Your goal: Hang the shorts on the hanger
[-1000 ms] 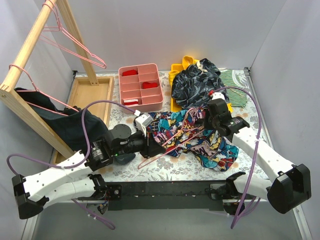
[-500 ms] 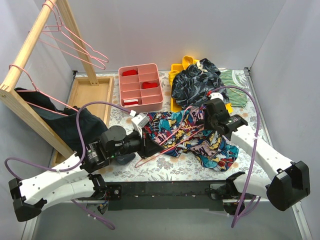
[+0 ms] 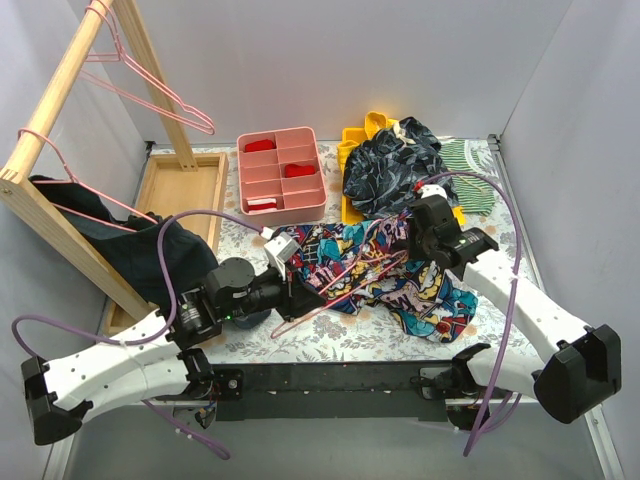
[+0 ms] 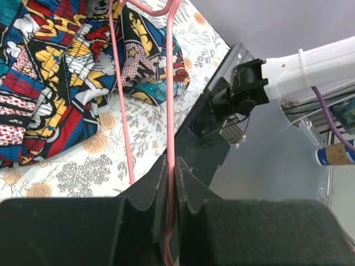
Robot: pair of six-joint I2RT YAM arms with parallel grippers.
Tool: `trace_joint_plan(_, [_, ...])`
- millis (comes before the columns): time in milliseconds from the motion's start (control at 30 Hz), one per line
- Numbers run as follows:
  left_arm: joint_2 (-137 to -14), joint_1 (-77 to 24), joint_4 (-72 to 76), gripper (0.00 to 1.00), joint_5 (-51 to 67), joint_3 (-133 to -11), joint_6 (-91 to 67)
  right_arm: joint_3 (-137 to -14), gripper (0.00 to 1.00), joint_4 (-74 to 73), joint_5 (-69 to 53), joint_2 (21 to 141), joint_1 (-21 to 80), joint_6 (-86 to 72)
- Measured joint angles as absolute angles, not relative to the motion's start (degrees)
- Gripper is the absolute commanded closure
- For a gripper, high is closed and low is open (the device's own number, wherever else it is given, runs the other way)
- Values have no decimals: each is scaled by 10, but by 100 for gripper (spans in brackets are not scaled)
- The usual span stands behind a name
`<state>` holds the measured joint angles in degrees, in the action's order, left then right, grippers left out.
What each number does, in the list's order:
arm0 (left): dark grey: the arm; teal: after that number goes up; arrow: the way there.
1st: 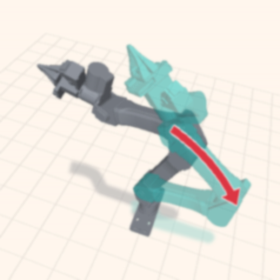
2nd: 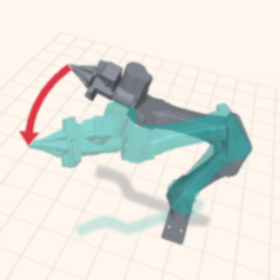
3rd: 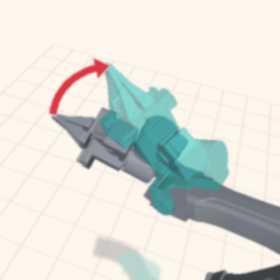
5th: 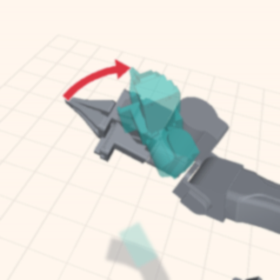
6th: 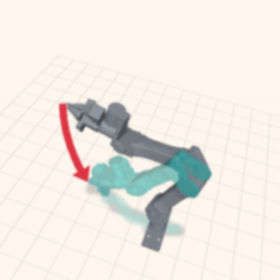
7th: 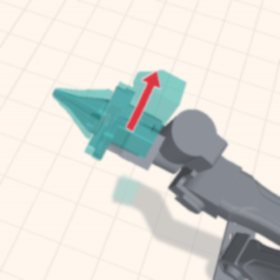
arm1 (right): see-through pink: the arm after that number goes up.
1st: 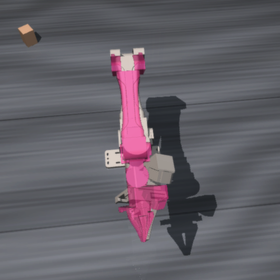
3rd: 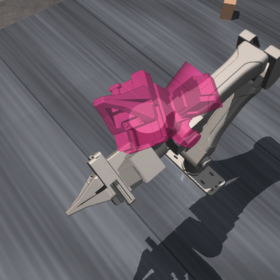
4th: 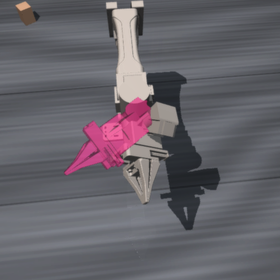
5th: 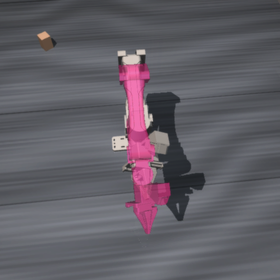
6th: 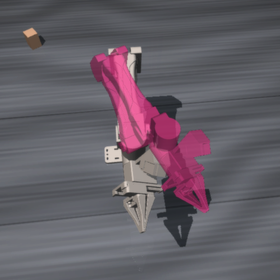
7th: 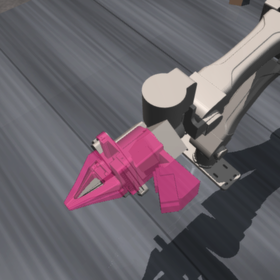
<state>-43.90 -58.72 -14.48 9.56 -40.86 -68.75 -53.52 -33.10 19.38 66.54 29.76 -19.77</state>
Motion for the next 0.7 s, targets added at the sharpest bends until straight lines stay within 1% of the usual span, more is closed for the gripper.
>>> trace_joint_plan(133, [-444,-587,-82,100,76,-370,-681,-569,99,-352,163,649,300,-204])
trace_joint_plan(267, [-448,-587,26,100,63,-326,-663,-615,99,-372,133,631,317,-216])
trace_joint_plan(500, [-471,-587,217,100,61,-278,-626,-720,99,-411,83,625,386,-249])
trace_joint_plan(667, [-444,-587,295,100,53,-249,-602,-821,99,-451,70,630,456,-264])
trace_joint_plan(700, [-436,-587,307,100,53,-248,-599,-840,94,-454,70,631,470,-267])
